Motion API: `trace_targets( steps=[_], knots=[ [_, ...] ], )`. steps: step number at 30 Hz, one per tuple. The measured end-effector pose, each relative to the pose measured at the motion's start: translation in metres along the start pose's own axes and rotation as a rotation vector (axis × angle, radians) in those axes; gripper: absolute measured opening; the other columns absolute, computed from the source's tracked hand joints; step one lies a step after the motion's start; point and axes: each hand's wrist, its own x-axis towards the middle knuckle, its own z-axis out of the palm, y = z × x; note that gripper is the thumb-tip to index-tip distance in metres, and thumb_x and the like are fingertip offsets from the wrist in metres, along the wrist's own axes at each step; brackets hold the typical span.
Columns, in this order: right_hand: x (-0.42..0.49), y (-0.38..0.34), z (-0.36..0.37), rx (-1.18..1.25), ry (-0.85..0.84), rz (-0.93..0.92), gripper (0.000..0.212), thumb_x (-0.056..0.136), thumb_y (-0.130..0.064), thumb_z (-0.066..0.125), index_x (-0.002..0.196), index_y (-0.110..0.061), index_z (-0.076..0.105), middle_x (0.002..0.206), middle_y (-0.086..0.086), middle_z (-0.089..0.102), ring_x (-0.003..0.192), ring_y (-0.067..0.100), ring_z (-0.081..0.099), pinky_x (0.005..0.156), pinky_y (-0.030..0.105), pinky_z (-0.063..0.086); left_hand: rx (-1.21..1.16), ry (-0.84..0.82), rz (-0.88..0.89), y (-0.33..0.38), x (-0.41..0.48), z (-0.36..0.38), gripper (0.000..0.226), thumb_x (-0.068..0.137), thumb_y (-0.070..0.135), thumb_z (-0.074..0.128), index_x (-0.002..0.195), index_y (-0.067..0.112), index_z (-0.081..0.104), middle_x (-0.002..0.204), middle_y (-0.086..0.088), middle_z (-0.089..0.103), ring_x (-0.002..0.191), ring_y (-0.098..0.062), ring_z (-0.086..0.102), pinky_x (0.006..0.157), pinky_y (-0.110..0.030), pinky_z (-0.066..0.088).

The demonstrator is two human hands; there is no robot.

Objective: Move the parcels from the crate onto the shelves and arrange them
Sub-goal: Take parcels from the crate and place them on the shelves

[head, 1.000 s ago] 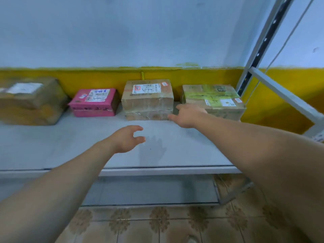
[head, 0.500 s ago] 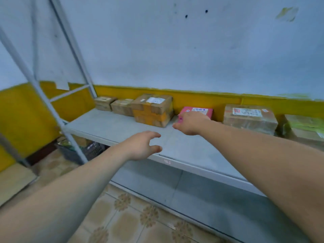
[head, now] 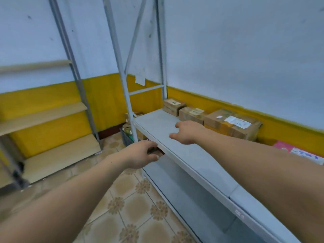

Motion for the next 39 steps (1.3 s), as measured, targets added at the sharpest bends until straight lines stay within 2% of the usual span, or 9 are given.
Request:
trace_targets(
  steps=[8,12,16,18,20,23,31,37,39],
  knots=[
    [0.136,-0.092,-0.004,-0.046,-0.053,-0.213,0.069,0.098,-0.060,0.040,0.151,-0.016,0.036,0.154,0.009,0.041,0.136,0.030,0.043,0.108,0.043,0.040,-0.078,0.027,-0.215,-0.116,0.037,-0.032,0.061,0.094,0.045,0.056,0.149,0.028,0.034,0.155,0.003,0.033,0.140,-0.018,0.034,0.113,-0.035,0.031],
    [0.205,-0.150,0.009,-0.044,-0.080,-0.252,0.063,0.099,-0.056,0.043,0.147,-0.014,0.043,0.148,0.011,0.047,0.131,0.030,0.048,0.105,0.043,0.043,-0.097,0.040,-0.292,-0.194,0.058,-0.043,0.062,0.094,0.044,0.057,0.149,0.029,0.033,0.155,0.003,0.034,0.139,-0.020,0.037,0.112,-0.036,0.034],
    [0.279,-0.208,0.021,-0.062,-0.083,-0.276,0.066,0.100,-0.058,0.042,0.152,-0.018,0.035,0.153,0.011,0.042,0.135,0.031,0.044,0.104,0.042,0.044,-0.092,0.048,-0.302,-0.275,0.091,-0.063,0.062,0.095,0.043,0.056,0.150,0.026,0.032,0.156,0.001,0.032,0.141,-0.020,0.033,0.111,-0.033,0.030],
    [0.316,-0.235,0.021,-0.083,-0.077,-0.278,0.064,0.100,-0.057,0.041,0.150,-0.018,0.038,0.148,0.011,0.047,0.129,0.029,0.050,0.092,0.037,0.047,-0.101,0.036,-0.299,-0.313,0.111,-0.075,0.062,0.095,0.043,0.056,0.150,0.026,0.032,0.156,0.000,0.032,0.140,-0.020,0.034,0.110,-0.033,0.031],
    [0.350,-0.258,0.019,-0.075,-0.082,-0.264,0.060,0.100,-0.057,0.041,0.144,-0.016,0.045,0.139,0.010,0.054,0.118,0.029,0.056,0.079,0.034,0.044,-0.096,0.021,-0.282,-0.346,0.131,-0.090,0.062,0.095,0.044,0.056,0.150,0.027,0.033,0.156,0.000,0.032,0.140,-0.020,0.034,0.110,-0.034,0.031],
    [0.395,-0.281,0.012,-0.037,-0.077,-0.229,0.060,0.099,-0.058,0.043,0.141,-0.017,0.047,0.136,0.009,0.056,0.120,0.029,0.054,0.085,0.036,0.045,-0.081,-0.017,-0.247,-0.389,0.168,-0.112,0.062,0.094,0.044,0.056,0.149,0.028,0.033,0.156,0.000,0.032,0.140,-0.021,0.032,0.112,-0.036,0.031],
    [0.517,-0.307,0.017,0.018,-0.096,-0.177,0.066,0.099,-0.058,0.043,0.150,-0.017,0.038,0.148,0.008,0.048,0.132,0.028,0.048,0.103,0.041,0.044,-0.070,-0.039,-0.163,-0.466,0.271,-0.139,0.061,0.094,0.042,0.056,0.148,0.026,0.034,0.154,0.000,0.035,0.138,-0.020,0.036,0.112,-0.036,0.034],
    [0.646,-0.327,0.041,0.108,-0.135,-0.160,0.068,0.098,-0.059,0.045,0.151,-0.018,0.037,0.152,0.007,0.044,0.134,0.029,0.046,0.106,0.044,0.043,-0.039,-0.065,-0.169,-0.531,0.376,-0.173,0.060,0.095,0.041,0.056,0.148,0.023,0.035,0.150,-0.002,0.039,0.131,-0.021,0.043,0.106,-0.032,0.037],
    [0.686,-0.334,0.043,0.141,-0.165,-0.145,0.068,0.099,-0.057,0.044,0.152,-0.016,0.035,0.154,0.008,0.042,0.135,0.029,0.045,0.106,0.041,0.044,-0.058,-0.070,-0.191,-0.555,0.406,-0.190,0.061,0.096,0.040,0.056,0.149,0.022,0.034,0.152,-0.002,0.037,0.134,-0.021,0.040,0.107,-0.032,0.035]
  ],
)
